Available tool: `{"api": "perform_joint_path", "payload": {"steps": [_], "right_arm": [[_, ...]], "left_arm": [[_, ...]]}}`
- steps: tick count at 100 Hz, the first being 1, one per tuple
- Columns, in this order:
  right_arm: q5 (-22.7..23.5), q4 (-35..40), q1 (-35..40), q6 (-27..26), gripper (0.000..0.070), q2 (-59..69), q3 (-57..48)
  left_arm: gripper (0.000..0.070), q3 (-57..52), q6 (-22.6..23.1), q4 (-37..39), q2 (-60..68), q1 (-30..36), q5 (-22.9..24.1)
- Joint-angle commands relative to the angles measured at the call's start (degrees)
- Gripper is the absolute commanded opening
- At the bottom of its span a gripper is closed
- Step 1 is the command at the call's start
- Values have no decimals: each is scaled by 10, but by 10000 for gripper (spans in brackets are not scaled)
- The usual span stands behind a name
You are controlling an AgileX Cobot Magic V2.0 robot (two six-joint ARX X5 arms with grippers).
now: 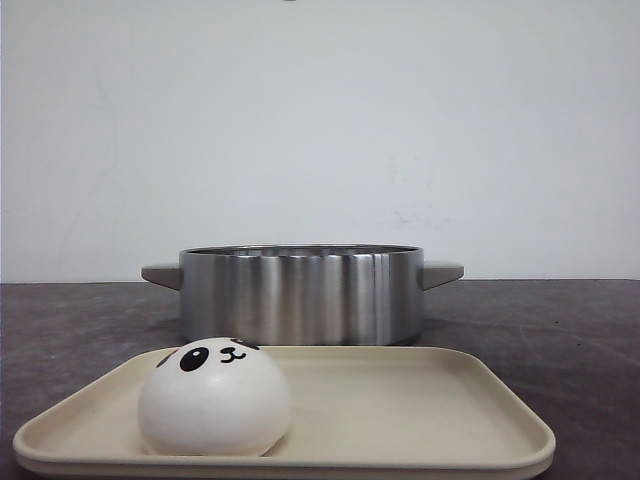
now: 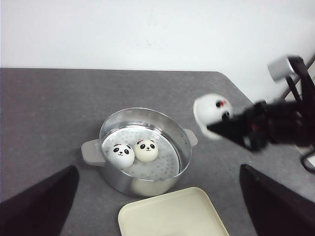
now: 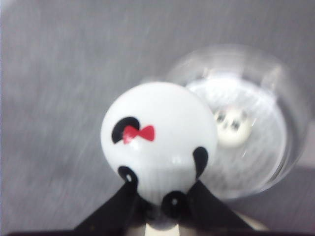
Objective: Steam buns
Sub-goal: 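Move the bun with the right gripper into the pot and release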
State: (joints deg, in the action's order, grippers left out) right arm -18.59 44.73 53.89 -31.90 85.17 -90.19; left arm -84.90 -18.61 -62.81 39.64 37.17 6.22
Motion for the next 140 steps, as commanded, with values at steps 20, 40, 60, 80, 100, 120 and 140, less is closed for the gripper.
{"api": "perform_joint_path", "payload": {"steps": [20, 40, 60, 80, 100, 120, 140], "right_arm": [[80, 5, -86, 48, 6, 114, -3], [92, 25, -119, 58, 6, 197, -3], [100, 22, -127, 56, 9, 231, -3], [102, 16, -128, 58, 446, 231, -3], [102, 32, -128, 58, 450, 231, -3], [116, 39, -128, 59, 393, 225, -7], [149, 52, -110, 91, 12, 155, -33]], "left_arm": [[631, -10, 6, 7, 3, 4, 2], [631, -10, 6, 7, 3, 4, 2], [631, -10, 6, 7, 3, 4, 2], [631, -10, 6, 6, 3, 4, 2], [631, -10, 6, 7, 4, 4, 2], [631, -8, 7, 5, 4, 4, 2], [631, 9, 5, -21, 14, 4, 2]]}}
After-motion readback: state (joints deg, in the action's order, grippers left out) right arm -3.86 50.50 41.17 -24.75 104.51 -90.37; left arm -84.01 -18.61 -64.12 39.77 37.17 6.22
